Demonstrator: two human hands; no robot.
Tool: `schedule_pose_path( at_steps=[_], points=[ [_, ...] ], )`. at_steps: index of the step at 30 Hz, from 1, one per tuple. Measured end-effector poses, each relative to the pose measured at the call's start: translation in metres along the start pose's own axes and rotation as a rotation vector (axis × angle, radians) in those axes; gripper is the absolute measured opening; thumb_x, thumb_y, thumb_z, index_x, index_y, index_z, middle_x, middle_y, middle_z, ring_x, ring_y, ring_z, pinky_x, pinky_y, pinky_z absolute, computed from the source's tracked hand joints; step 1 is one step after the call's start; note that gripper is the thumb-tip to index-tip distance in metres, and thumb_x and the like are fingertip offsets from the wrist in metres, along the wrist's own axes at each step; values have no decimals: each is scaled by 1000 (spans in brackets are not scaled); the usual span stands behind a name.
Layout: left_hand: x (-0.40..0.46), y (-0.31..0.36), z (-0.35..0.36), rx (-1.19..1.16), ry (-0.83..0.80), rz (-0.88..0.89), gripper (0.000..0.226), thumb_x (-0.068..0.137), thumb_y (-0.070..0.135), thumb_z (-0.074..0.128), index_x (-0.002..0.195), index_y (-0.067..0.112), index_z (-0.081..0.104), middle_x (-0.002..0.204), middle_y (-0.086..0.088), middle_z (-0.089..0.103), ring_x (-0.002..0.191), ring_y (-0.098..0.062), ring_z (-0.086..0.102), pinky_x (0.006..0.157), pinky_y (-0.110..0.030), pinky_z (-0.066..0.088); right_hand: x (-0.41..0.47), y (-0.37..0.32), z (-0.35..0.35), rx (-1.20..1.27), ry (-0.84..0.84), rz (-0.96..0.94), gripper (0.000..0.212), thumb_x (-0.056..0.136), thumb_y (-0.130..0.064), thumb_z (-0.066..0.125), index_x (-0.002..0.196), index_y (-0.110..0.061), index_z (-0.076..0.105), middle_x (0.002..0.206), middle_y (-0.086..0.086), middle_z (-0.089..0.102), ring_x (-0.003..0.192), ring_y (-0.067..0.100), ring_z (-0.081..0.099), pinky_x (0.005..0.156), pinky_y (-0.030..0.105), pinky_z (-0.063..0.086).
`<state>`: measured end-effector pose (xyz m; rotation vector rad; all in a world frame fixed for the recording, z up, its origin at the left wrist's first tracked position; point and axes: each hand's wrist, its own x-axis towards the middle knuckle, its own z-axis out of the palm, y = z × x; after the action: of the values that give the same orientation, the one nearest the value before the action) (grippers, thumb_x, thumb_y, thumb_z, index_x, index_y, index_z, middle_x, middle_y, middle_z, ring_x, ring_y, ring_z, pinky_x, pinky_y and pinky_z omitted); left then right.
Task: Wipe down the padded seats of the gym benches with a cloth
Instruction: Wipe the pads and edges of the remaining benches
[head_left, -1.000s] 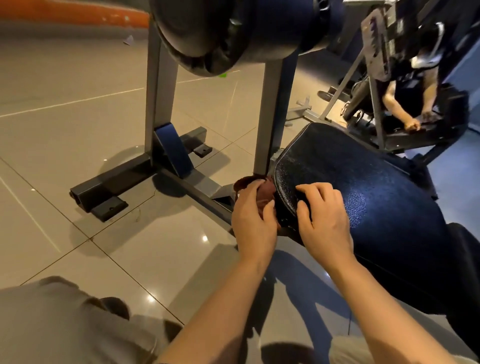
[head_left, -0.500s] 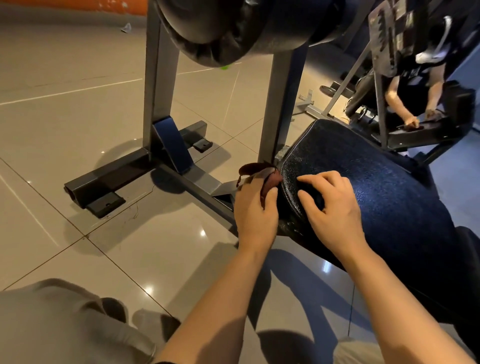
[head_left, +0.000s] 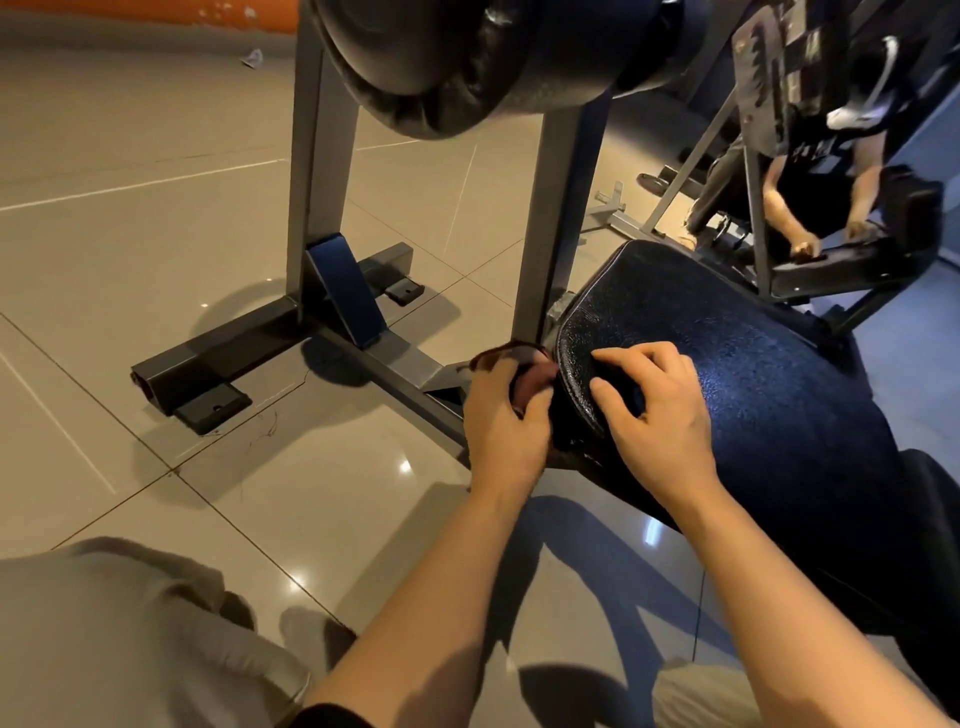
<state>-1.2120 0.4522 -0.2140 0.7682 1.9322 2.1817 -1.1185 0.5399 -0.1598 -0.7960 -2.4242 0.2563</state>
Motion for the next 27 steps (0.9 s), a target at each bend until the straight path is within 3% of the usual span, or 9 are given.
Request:
schedule_pose_path(
  at_steps=[2,6,9,12,16,21,25,27],
  points=[
    [-24,-1,0,-7,35,55,28,76,1,68,100,14,66,106,0,58,98,4,50,87,-7,36,-3,2,-3,12,-21,-4,27,91,-28,62,117,-21,68,108,-2,56,103,18,47,88,36,42],
    [-65,6,3,-8,-36,48,33,75,-1,73,100,18,63,107,5,53,102,-2,52,91,-13,42,-17,3,-14,68,-106,-3,30,91,-18,64,122,-19,66,124,-3,59,117,13,48,92,14,31],
    [-77,12,5,11,42,37,32,77,1,73,101,20,62,106,5,54,101,-4,52,90,-13,42,-32,10,-31,135,-142,25,31,89,-10,65,120,-16,68,128,0,60,122,14,50,103,21,33],
    [-70,21,9,21,205,-46,30,83,7,70,110,14,61,114,-1,55,106,-8,51,92,-13,42,-46,21,-47,94,-130,64,31,90,-9,65,120,-16,68,128,2,61,122,18,51,101,19,30],
    [-83,25,22,53,161,-35,33,82,7,69,112,13,61,115,-2,55,107,-9,51,92,-6,37,-65,30,-52,95,-222,76,42,94,-15,61,135,-21,56,144,-3,47,136,13,37,109,18,21],
    [-115,23,29,65,29,17,34,74,1,75,99,18,61,107,0,52,98,-2,52,90,-10,41,-74,33,-54,64,-273,30,59,89,-10,66,143,-22,45,152,-2,38,142,11,27,103,2,9],
    [-100,24,25,83,214,12,30,79,2,71,106,12,61,112,-3,53,103,-11,53,94,-19,43,-71,34,-55,108,-265,39,57,89,-7,66,141,-21,48,150,-1,39,141,13,28,106,11,13],
    [-93,23,26,113,215,49,31,80,3,71,108,11,60,114,-5,52,105,-10,51,93,-14,42,-70,34,-52,114,-249,49,57,88,-7,67,140,-20,50,149,0,41,141,14,28,107,12,13]
  ],
)
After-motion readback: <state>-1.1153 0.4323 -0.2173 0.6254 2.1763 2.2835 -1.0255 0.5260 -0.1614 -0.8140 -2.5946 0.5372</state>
